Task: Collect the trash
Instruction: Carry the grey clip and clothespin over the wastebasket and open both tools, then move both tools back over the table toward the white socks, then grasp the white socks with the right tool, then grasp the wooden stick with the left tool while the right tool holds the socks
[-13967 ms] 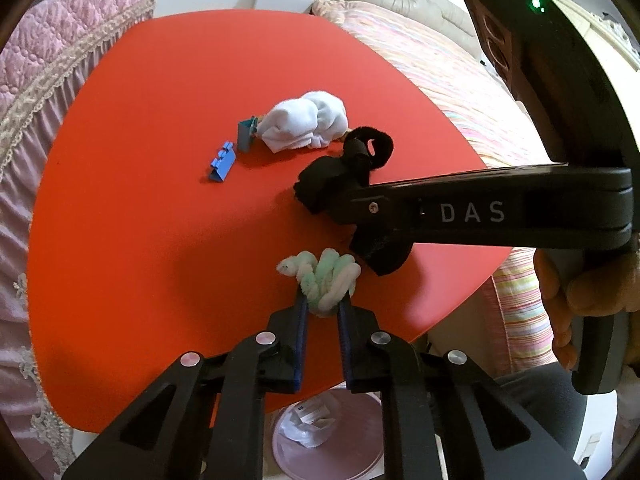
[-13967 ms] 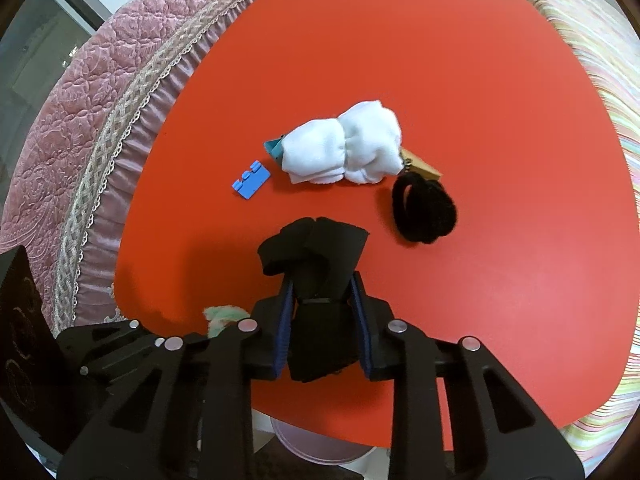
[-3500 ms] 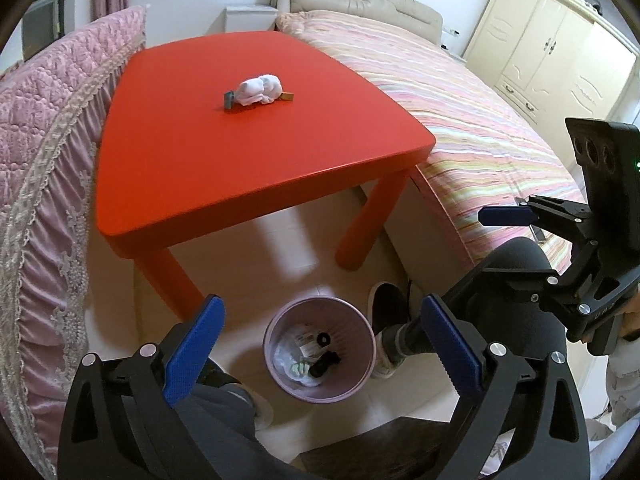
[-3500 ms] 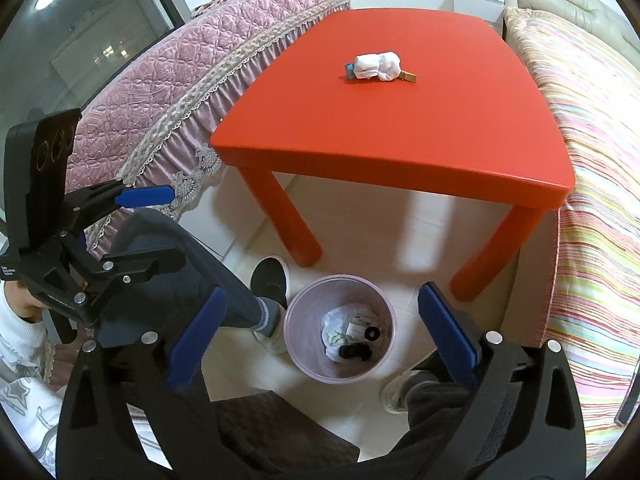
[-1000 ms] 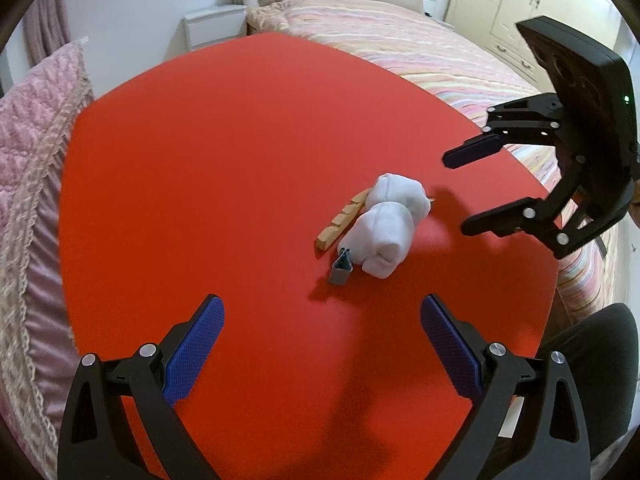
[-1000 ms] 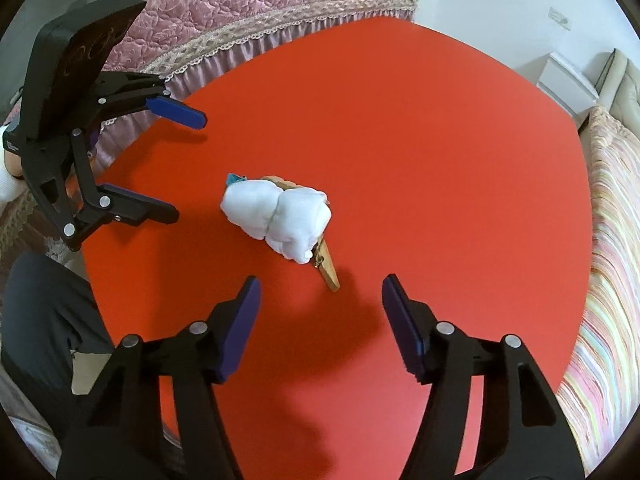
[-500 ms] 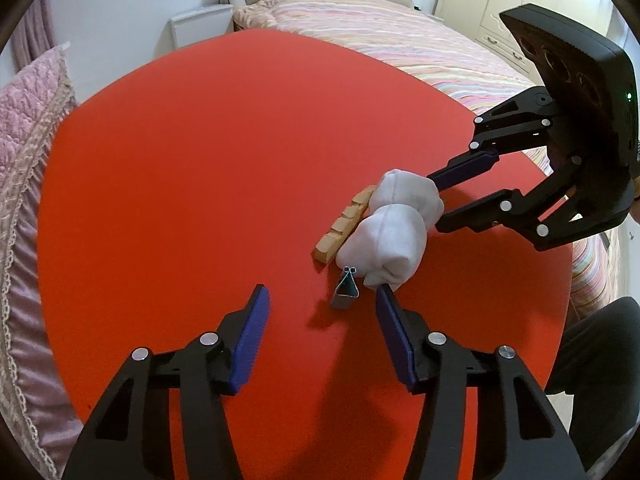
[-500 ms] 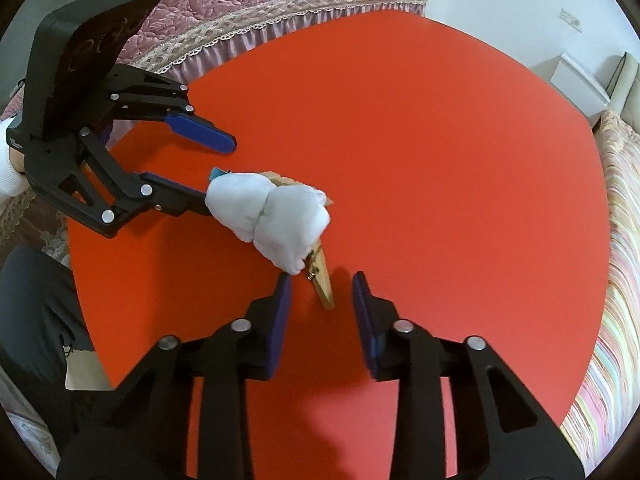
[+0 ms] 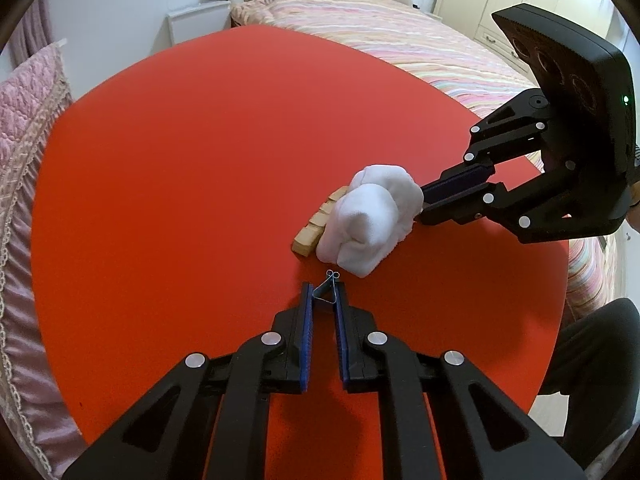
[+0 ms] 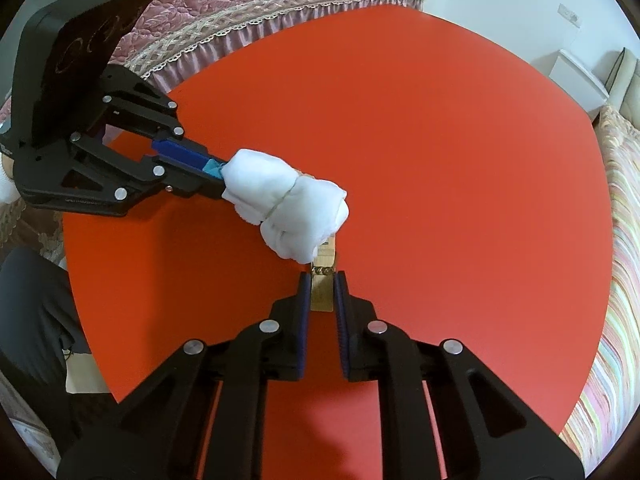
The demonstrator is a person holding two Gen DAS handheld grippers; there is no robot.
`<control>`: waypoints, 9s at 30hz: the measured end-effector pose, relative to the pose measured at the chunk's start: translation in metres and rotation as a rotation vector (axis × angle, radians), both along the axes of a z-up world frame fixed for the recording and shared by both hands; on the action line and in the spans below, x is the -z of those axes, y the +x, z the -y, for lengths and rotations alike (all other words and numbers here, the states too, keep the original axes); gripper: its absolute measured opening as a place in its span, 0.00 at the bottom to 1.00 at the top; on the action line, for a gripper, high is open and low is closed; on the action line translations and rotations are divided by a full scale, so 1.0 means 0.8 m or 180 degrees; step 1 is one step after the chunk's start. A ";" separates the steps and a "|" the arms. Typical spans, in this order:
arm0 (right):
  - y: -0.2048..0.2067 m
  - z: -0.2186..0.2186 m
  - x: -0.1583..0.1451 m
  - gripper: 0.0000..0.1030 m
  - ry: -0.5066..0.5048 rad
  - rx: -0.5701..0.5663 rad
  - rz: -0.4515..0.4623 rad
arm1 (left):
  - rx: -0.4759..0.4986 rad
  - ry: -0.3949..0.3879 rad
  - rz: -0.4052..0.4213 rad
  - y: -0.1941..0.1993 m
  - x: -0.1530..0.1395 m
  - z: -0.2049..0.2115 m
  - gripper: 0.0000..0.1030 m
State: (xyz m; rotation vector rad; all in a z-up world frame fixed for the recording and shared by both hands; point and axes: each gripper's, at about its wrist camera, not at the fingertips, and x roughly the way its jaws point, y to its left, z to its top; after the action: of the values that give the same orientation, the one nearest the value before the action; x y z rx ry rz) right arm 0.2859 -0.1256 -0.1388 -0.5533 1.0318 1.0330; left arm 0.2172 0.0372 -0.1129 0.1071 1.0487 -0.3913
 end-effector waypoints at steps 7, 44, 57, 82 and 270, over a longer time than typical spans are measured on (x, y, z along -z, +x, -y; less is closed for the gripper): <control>-0.004 0.006 -0.007 0.11 0.0003 0.0065 0.0006 | -0.0035 0.0018 0.0021 -0.004 -0.005 0.001 0.10; -0.211 0.099 -0.126 0.11 0.0342 0.0514 0.0375 | -0.0293 0.0058 0.0361 -0.199 -0.108 0.057 0.10; -0.308 0.129 -0.124 0.11 0.0432 0.0604 0.0179 | -0.0215 -0.0026 0.0344 -0.279 -0.098 0.101 0.10; -0.385 0.152 -0.090 0.11 0.0401 0.0637 -0.0108 | -0.0167 -0.0141 0.0125 -0.350 -0.064 0.132 0.10; 0.070 0.035 -0.034 0.32 0.0053 0.1052 -0.0279 | 0.0118 0.0364 -0.0018 0.082 0.004 0.076 0.39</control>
State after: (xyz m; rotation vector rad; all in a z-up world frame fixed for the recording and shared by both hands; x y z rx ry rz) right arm 0.3415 -0.1539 -0.1114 -0.3118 1.1469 0.7771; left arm 0.2825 -0.0234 -0.1160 0.2281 1.0758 -0.3652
